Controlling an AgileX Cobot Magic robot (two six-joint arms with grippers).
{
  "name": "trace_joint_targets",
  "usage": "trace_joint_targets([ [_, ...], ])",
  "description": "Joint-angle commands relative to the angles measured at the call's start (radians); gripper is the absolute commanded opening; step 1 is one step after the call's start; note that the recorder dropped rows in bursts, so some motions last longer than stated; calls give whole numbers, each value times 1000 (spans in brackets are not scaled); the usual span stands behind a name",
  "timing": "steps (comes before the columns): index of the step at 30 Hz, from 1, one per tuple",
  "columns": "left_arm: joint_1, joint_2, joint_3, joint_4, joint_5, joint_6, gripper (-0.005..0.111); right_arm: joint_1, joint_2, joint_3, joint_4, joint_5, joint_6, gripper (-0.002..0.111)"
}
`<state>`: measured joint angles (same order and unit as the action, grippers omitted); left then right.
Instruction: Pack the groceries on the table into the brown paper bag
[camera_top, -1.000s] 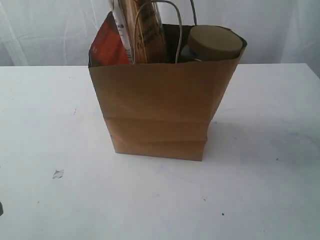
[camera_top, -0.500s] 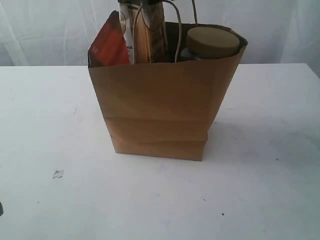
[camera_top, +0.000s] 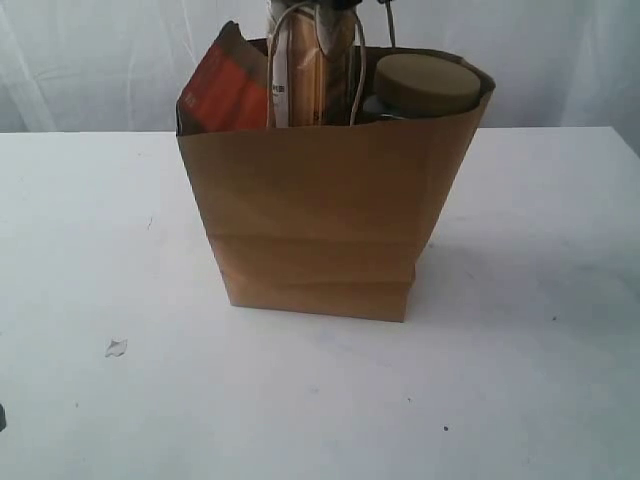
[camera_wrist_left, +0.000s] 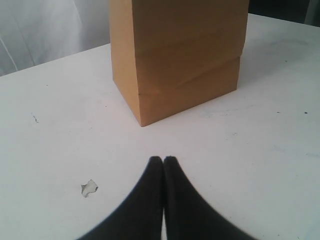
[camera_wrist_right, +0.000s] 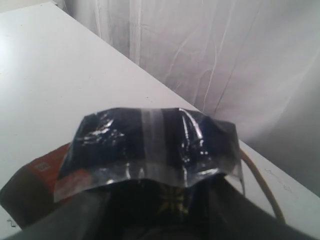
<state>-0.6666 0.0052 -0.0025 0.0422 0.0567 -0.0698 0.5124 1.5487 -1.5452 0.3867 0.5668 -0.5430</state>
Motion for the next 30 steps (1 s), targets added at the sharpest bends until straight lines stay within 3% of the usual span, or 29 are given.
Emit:
trace_joint_targets([
  [1,-1,-5,3,-8,-3,-1,0,-25,10,55,-77,103,-18,0],
  [12,-1,-5,3,-8,-3,-1,0,-25,10,111,-77,144,13,2],
  [14,-1,-5,3,-8,-3,-1,0,-25,10,111,-77,168,13,10],
  [21,-1,-5,3,-8,-3,-1,0,-25,6,111,-77,206,49,54],
  [30,-1,-5,3,-8,-3,-1,0,-25,-4,111,-77,166,53,58],
])
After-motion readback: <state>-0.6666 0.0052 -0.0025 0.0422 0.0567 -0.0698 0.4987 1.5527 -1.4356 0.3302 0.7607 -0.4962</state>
